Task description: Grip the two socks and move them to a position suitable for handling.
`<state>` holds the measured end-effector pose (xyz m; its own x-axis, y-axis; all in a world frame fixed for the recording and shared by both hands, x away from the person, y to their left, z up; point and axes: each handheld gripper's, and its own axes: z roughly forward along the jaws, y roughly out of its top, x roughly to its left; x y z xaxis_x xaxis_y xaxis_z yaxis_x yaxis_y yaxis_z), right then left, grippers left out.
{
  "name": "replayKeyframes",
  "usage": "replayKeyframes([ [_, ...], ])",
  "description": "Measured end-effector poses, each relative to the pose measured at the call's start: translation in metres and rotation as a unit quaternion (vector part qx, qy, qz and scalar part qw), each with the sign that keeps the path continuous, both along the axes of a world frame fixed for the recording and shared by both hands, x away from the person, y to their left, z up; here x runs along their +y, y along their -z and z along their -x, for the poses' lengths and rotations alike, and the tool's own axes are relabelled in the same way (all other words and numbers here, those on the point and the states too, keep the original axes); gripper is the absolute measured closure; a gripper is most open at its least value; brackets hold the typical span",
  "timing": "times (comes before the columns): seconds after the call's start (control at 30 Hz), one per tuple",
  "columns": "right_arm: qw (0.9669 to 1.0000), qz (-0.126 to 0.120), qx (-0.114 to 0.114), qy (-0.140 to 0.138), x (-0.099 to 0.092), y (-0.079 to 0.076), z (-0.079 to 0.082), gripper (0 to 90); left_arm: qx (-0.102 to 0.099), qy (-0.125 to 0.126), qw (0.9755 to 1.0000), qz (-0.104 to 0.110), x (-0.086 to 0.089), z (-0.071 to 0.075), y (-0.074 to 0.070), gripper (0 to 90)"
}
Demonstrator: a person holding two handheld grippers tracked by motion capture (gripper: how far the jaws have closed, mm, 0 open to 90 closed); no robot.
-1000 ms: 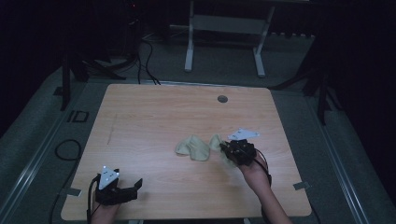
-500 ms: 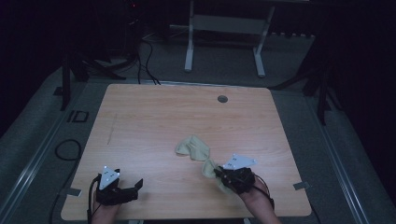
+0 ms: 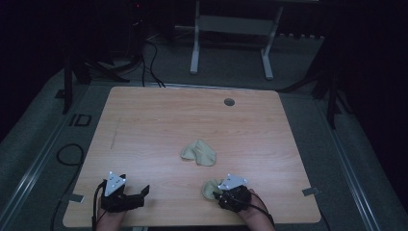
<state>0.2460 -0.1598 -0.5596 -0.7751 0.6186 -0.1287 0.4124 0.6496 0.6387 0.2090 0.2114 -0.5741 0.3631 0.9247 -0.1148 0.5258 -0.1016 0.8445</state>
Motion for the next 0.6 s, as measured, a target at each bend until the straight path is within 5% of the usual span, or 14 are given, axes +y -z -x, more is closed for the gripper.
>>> replayKeyframes([
  [0.2,0.9994,-0.018,0.03,0.001,0.003,0.001,-0.005,42.3,0.002,0.022,0.9996,-0.018,-0.011,-0.003,0.002,1.3],
  [0.4,0.9991,-0.025,0.034,0.003,0.006,0.002,-0.006,32.6,0.002,0.058,0.9981,-0.022,-0.026,-0.004,-0.001,1.4],
  [0.6,0.9983,-0.04,0.043,-0.006,0.008,-0.012,-0.005,32.8,-0.004,0.125,0.992,-0.02,-0.054,-0.001,-0.01,12.2],
])
